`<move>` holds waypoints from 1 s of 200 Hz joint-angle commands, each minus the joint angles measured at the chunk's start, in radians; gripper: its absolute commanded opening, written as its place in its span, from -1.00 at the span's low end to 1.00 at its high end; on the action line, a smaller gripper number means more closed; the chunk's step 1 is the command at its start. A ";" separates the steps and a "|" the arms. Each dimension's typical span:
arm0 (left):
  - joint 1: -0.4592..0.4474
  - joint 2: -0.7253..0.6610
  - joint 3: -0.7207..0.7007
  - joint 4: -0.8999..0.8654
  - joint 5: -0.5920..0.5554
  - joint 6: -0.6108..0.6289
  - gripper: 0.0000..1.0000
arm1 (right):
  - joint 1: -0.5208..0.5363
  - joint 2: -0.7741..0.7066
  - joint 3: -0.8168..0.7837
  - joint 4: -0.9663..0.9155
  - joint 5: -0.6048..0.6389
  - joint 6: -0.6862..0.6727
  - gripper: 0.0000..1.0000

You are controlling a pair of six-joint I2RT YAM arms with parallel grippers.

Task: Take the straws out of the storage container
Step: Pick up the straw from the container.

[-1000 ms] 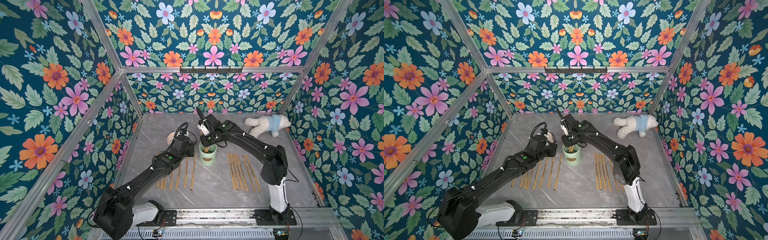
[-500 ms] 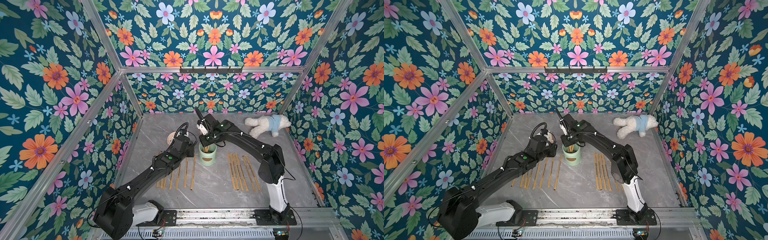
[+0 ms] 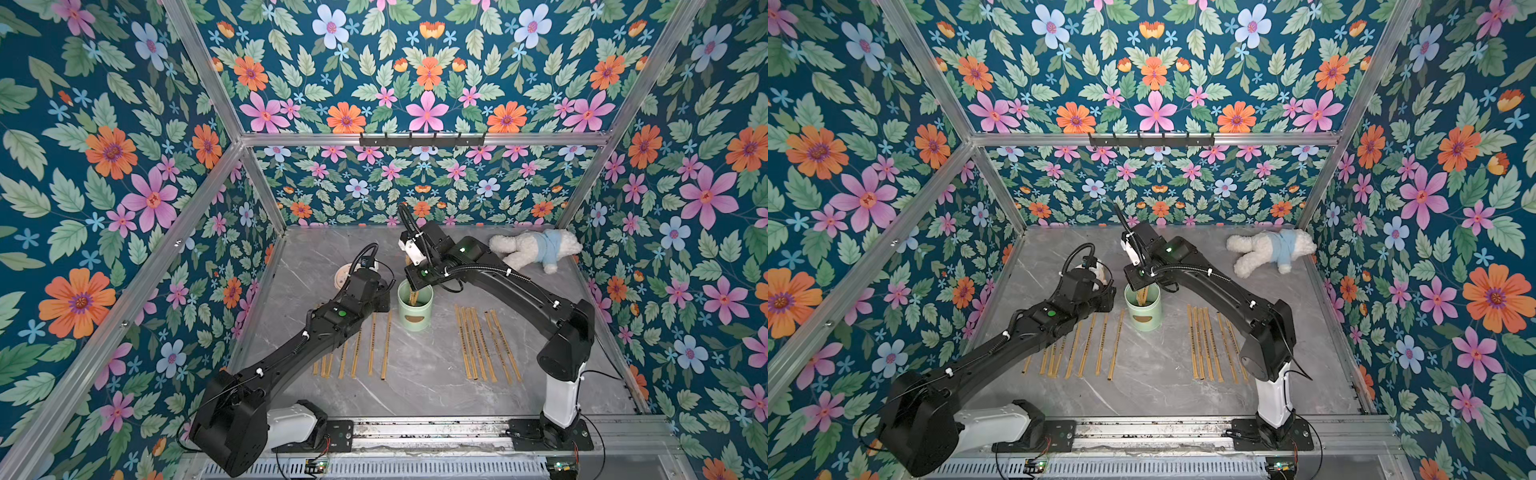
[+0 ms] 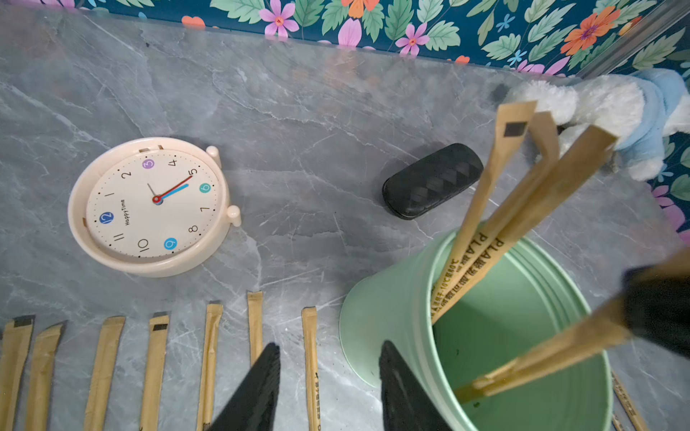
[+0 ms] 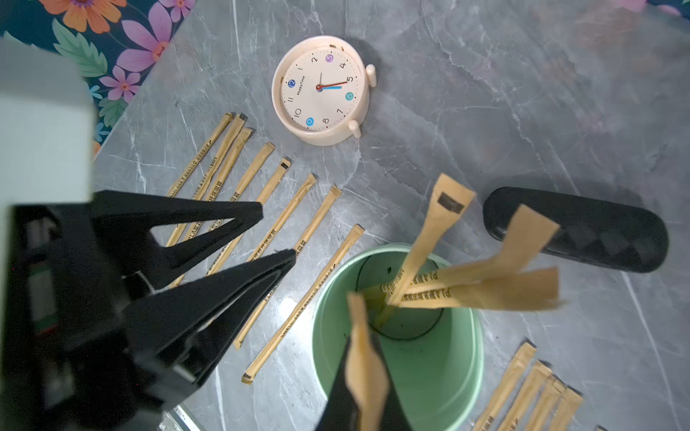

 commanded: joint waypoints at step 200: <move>0.001 0.111 0.102 0.070 0.073 0.010 -0.10 | -0.316 -0.437 -0.158 -0.577 0.226 -0.046 -0.91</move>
